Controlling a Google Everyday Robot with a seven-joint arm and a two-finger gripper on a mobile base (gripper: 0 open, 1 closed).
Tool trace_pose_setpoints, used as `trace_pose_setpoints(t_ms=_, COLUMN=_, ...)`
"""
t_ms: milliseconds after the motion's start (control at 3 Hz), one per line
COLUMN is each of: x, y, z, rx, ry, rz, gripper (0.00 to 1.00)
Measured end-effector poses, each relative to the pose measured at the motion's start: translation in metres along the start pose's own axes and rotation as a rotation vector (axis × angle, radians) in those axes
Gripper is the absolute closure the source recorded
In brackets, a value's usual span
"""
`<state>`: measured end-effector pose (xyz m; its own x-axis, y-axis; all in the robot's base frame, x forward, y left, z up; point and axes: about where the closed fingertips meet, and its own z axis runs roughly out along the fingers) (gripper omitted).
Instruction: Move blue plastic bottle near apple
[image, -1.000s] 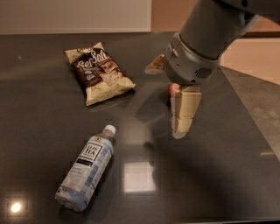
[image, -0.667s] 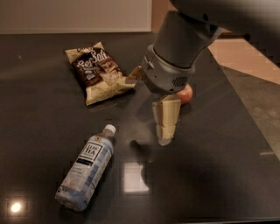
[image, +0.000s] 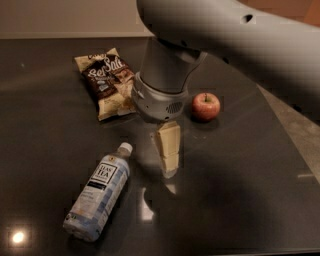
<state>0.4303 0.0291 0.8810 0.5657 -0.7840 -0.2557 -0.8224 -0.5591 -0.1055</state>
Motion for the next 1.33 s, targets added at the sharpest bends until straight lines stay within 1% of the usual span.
trace_pose_setpoints(t_ms=333, x=-0.016, y=-0.005, z=0.013, rx=-0.027, ry=0.020, rz=-0.072, gripper=0.00)
trace_pose_setpoints(t_ms=667, x=-0.032, y=-0.005, z=0.024, rx=-0.057, ry=0.050, rz=-0.161, gripper=0.00)
trace_pose_setpoints(t_ms=1333, x=-0.053, y=0.012, z=0.048, rx=-0.119, ry=0.120, rz=-0.316, gripper=0.00)
